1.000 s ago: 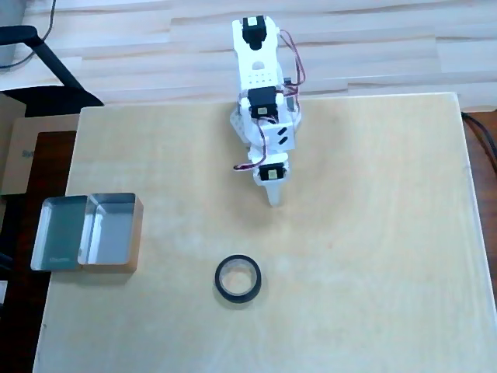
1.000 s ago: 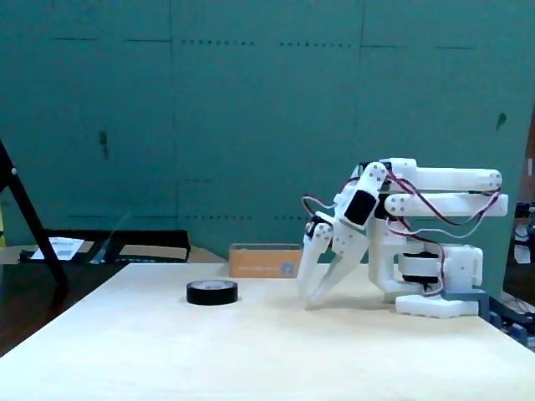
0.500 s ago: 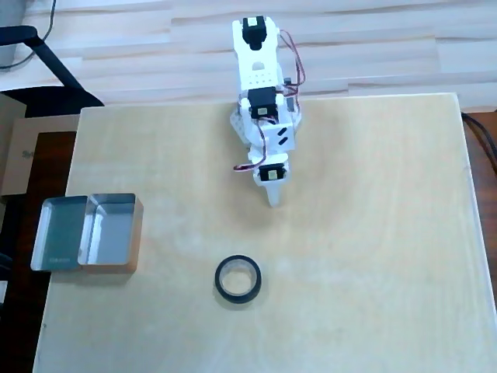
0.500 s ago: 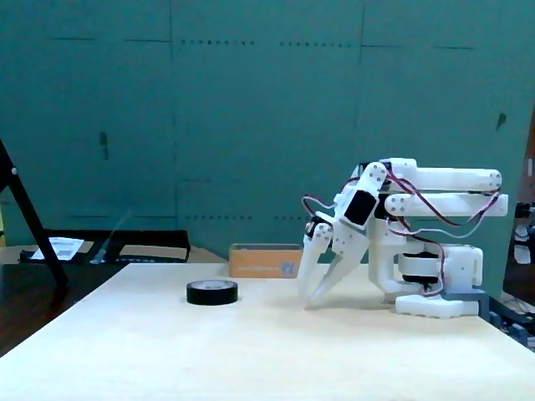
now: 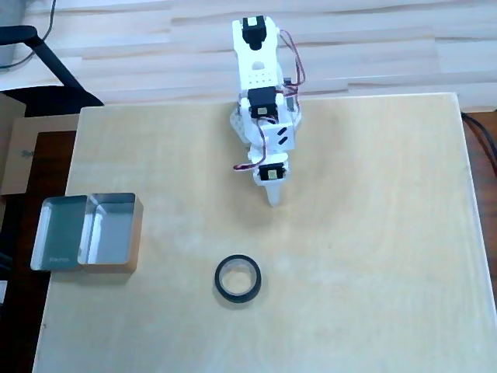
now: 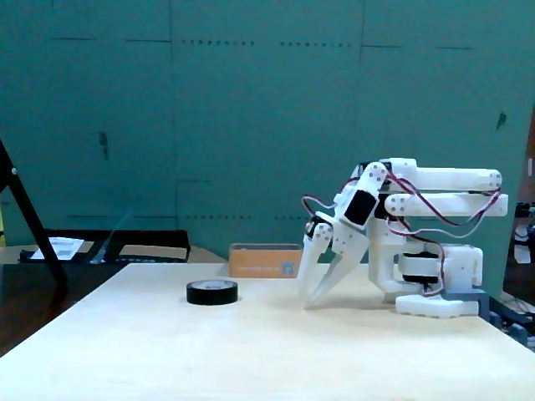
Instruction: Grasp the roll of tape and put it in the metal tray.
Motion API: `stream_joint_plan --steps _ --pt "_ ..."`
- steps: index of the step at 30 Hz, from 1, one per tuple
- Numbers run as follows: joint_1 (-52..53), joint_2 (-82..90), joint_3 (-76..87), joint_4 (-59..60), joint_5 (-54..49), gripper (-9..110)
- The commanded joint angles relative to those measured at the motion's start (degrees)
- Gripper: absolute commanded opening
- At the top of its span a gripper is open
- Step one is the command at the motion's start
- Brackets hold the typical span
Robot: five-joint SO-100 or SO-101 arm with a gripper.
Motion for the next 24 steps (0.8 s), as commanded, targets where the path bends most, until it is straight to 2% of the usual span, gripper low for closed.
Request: stream_joint_plan --steps 1,10,18,24 --pt "0.5 16.4 -0.7 -0.8 -0.4 0" --pt "-0.3 16.4 -4.7 -0.4 0.2 0" --pt "0.5 16.3 -28.6 -0.7 0.1 0" --pt "0.6 15.5 -46.5 3.6 0.0 0"
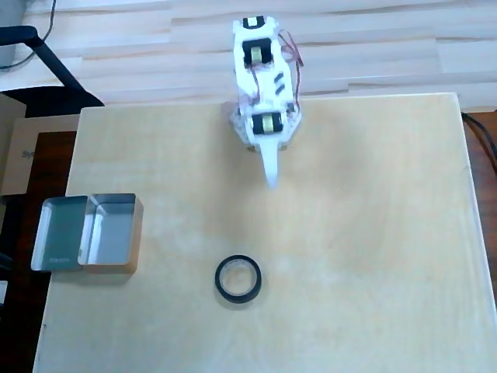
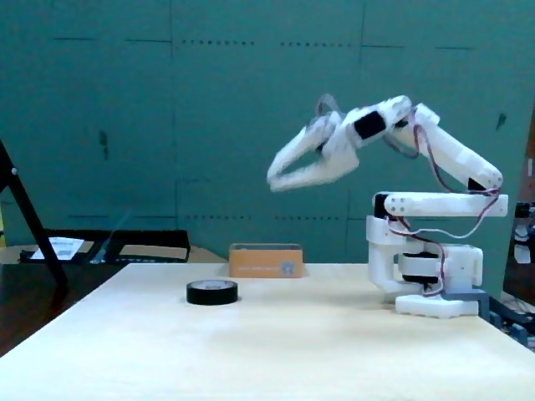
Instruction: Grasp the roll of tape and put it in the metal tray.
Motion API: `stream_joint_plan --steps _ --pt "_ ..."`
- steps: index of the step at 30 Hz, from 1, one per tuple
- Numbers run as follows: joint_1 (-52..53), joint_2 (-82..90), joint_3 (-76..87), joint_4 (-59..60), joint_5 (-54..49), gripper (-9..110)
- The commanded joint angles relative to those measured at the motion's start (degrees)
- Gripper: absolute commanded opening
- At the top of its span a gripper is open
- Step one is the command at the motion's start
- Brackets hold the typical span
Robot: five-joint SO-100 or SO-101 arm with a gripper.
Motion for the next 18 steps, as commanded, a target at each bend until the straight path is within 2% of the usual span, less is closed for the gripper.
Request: stream_joint_plan --steps 1,7,18 --pt "0.6 14.3 -10.6 3.1 -0.2 0" --pt "0.7 -2.3 -24.1 6.3 -0.3 0" --pt "2.5 -62.4 -63.7 28.9 -1.8 0"
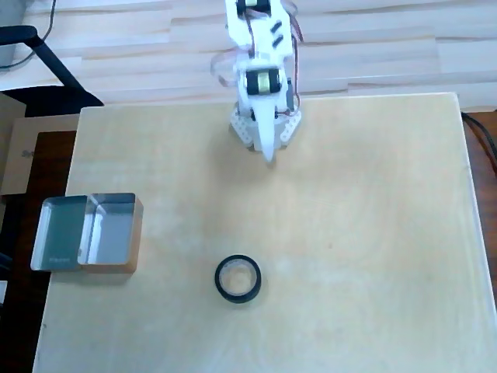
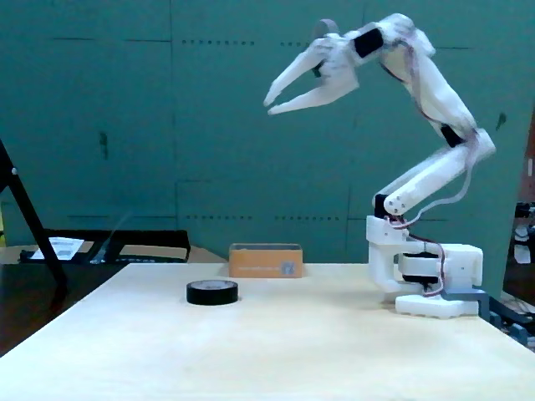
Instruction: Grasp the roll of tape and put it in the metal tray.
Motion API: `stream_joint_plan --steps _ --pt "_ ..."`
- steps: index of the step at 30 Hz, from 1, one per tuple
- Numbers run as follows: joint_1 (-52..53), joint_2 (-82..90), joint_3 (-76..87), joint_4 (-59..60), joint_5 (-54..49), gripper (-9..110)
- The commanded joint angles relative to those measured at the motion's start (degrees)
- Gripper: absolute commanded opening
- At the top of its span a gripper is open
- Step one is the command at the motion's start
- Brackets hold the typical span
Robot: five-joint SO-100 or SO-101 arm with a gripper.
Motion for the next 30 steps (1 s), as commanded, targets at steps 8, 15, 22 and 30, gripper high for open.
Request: stream_joint_plan --steps 8,15,22,30 --pt "0.9 -42.5 -14.9 9.9 -0.1 0" --pt "5.2 -47.2 -2.2 2.3 1.4 0" --pt "12.9 -47.0 12.5 -10.1 1.5 0" --pt "12.7 -47.9 14.9 -16.0 7.6 2"
